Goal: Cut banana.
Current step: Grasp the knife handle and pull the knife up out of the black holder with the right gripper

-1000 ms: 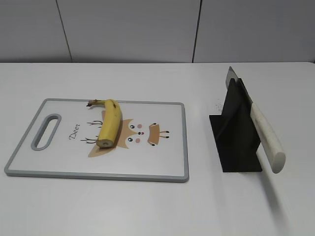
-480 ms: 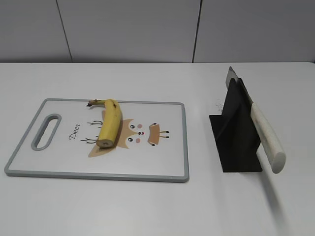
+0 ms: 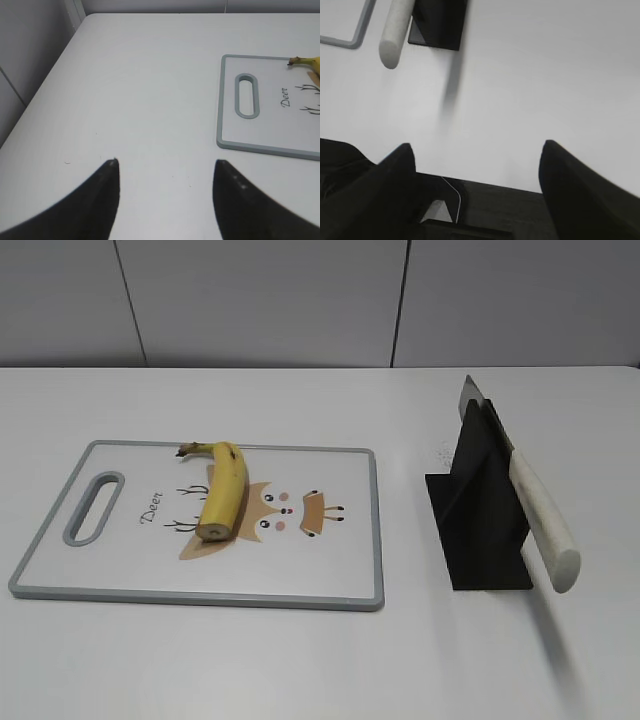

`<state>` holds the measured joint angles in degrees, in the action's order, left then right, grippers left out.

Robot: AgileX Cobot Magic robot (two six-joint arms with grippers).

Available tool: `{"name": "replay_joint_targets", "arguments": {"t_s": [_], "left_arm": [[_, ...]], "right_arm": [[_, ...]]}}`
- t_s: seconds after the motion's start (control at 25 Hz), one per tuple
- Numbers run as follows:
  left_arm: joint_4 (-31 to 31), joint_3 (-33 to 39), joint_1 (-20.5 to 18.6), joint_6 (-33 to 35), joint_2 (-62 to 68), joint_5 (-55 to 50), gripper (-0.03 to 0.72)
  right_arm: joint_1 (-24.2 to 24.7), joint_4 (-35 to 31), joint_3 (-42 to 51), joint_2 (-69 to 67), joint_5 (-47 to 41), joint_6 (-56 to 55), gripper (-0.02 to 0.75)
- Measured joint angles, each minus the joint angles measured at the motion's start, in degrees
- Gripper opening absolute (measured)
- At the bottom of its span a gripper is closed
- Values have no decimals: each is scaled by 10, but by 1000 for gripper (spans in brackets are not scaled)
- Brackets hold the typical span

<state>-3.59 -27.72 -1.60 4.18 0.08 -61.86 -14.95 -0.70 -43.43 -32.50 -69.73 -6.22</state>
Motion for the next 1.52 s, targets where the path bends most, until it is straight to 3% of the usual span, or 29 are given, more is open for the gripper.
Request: {"name": "replay_joint_targets", "arguments": {"t_s": [0.2, 0.56, 0.92, 1.12, 1.52], "left_arm": [[0, 0, 0, 0, 0, 0, 562], [0, 0, 0, 0, 0, 0, 555], [-1, 0, 0, 0, 0, 0, 553], [-1, 0, 0, 0, 0, 0, 553], [-1, 0, 0, 0, 0, 0, 553]], "right_arm": [[-29, 22, -42, -86, 0, -21, 592], [-31, -36, -108, -232, 1, -23, 592], [-70, -42, -178, -331, 2, -32, 566], [-100, -36, -184, -395, 2, -65, 563], [-102, -22, -184, -504, 48, -123, 554]]}}
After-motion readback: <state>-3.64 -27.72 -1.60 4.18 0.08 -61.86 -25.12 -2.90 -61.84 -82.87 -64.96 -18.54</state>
